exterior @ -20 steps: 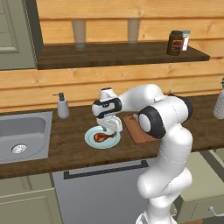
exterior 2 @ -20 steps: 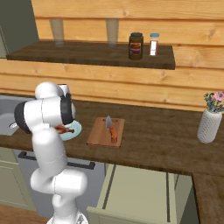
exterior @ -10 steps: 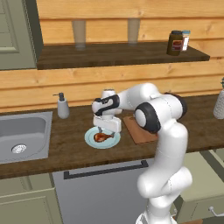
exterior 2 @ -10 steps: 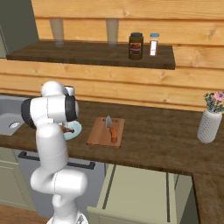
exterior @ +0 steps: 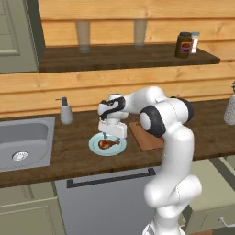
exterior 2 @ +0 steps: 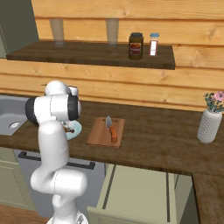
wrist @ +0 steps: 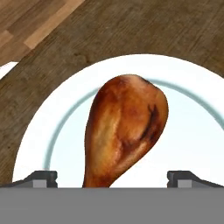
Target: Pick up the knife from the drawer and place it on the cutting board. Then place the meat from the plate to the cutting board.
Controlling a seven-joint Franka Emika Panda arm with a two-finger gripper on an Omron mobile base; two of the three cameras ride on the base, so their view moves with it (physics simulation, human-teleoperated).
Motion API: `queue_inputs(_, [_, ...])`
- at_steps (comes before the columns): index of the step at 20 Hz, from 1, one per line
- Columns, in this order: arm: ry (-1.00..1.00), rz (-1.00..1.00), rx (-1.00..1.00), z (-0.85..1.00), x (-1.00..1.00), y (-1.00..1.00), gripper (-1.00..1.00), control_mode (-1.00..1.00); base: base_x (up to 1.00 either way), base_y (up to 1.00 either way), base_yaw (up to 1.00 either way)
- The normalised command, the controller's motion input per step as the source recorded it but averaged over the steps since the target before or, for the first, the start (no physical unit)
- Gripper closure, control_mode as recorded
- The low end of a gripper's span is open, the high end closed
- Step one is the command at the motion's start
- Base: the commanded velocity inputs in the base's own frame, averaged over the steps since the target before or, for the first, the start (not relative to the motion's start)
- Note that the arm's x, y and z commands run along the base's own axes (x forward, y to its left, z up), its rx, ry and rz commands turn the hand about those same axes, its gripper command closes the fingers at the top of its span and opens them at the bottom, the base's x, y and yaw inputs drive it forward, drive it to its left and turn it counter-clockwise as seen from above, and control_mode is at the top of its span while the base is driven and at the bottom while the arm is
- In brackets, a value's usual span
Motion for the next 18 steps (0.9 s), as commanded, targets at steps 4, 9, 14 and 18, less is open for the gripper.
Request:
queue_inputs(4, [0.02, -0.16, 0.0, -0.13, -0.1, 0.21, -1.0, -1.0, 0.0, 0.0, 0.0])
queue_inputs(9, [0.06, -0.17, 0.0, -0.2, -0.31, 0.2, -1.0, -1.0, 0.0, 0.0, 0.0])
queue_inputs(14, [0.08, -0.1, 0.0, -0.26, 0.0, 0.01, -1.0, -1.0, 0.0, 0.0, 0.0])
queue_inputs(18, [0.05, -0.04, 0.0, -0.05, -0.04, 0.0, 1.0, -1.0, 0.0, 0.0, 0.0])
